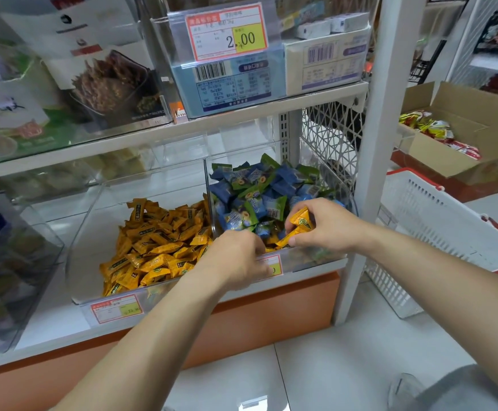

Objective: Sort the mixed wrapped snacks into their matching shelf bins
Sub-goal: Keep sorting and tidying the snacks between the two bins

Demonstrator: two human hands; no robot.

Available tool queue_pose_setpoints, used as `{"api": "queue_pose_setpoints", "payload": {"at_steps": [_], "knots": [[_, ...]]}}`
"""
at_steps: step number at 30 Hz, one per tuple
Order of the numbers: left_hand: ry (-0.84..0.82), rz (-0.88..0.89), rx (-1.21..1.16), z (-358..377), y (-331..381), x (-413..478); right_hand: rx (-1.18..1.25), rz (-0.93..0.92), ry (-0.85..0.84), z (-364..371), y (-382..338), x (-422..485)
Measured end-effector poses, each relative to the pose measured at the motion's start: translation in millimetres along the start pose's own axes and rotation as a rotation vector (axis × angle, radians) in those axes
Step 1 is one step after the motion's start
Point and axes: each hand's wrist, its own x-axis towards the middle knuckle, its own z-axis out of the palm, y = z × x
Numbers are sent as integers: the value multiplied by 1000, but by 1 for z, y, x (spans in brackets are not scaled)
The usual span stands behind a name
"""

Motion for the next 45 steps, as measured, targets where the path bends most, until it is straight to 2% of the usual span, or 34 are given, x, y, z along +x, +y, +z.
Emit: {"api": "queue_pose_setpoints", "payload": {"at_steps": [2, 5, 10, 13, 15, 22, 29, 38, 45], "knots": [[-30, 54, 181, 2, 5, 0, -44, 2, 2, 0, 1, -1], [-28, 52, 160, 2, 6, 1, -58, 10, 6, 0, 0, -2], [137, -46, -170, 1, 2, 1, -12, 11, 45, 0, -6, -6], [305, -90, -394, -9, -4, 1, 95, 13, 104, -3, -12, -8], [357, -97, -568, -14, -11, 0, 198, 0, 138, -4, -17, -9], [271, -157, -1087, -17, -12, -4, 525, 14, 153, -3, -37, -13], [206, -173, -1318, -14, 5, -8, 674, 36, 168, 12, -51, -10], [375, -208, -1322, -20, 1, -7, 921, 87, 94, 16, -65, -11], [414, -236, -1402, -36, -12, -7, 787, 129, 307, 12, -68, -13]]}}
